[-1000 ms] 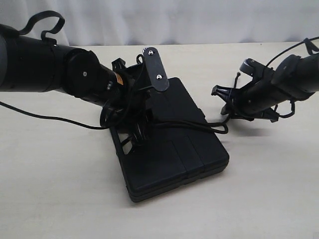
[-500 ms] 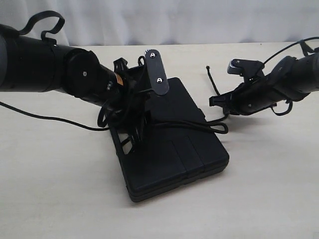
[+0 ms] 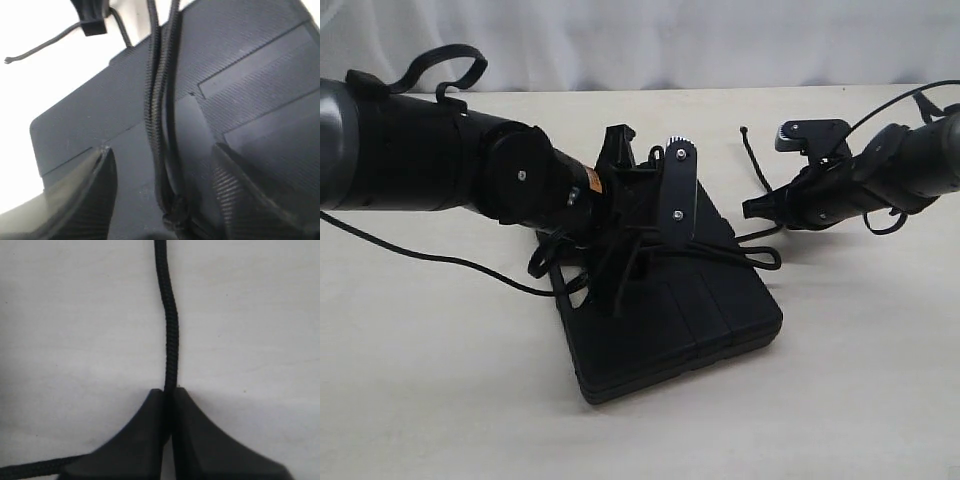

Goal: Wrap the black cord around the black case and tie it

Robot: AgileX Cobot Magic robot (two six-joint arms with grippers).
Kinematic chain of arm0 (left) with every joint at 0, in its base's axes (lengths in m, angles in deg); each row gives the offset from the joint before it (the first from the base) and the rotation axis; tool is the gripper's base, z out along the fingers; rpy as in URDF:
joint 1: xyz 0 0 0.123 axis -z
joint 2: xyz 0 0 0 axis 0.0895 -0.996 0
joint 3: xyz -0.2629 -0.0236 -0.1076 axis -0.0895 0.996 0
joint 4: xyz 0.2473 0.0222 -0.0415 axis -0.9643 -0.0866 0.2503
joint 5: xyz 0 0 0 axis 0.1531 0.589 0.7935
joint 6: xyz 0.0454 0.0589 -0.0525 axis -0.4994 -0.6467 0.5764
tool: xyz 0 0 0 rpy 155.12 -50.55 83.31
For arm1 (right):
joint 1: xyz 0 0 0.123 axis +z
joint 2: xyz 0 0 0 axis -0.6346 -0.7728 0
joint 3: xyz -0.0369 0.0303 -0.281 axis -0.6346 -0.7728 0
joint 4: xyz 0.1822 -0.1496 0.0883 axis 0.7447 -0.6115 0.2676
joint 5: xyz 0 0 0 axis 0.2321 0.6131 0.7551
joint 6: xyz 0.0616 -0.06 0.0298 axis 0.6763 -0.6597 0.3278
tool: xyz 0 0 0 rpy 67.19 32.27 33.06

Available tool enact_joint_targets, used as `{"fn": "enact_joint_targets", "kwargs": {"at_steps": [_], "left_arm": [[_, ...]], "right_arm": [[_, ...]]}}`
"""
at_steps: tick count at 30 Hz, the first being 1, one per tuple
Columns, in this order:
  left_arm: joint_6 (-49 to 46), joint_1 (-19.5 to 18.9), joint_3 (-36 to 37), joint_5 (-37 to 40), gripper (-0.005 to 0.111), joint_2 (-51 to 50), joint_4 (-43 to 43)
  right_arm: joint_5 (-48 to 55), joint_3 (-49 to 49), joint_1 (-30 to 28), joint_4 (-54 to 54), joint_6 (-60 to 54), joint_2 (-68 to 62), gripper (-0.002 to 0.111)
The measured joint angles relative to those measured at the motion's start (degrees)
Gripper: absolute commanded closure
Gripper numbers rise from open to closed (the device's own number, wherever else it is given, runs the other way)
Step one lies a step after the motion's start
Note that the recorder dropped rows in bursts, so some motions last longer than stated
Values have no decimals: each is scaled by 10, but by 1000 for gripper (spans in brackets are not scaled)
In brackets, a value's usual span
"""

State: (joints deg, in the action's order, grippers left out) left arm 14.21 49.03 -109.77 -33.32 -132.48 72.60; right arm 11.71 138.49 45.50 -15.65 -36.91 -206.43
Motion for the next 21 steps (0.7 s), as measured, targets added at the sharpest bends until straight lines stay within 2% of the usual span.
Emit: {"fn": "enact_joint_targets", "kwargs": {"at_steps": [8,16,21], "left_arm": [[-2,16,-1,-53,74,-39,31],[-2,20,-1,-83,107,-44,25],[-2,20,-1,-83,106,-44,25]], "right_arm": [[-2,0,0,0,-7,0,104],[-2,0,0,0,-9,0,104],[-2,0,0,0,-10,0,104]]}}
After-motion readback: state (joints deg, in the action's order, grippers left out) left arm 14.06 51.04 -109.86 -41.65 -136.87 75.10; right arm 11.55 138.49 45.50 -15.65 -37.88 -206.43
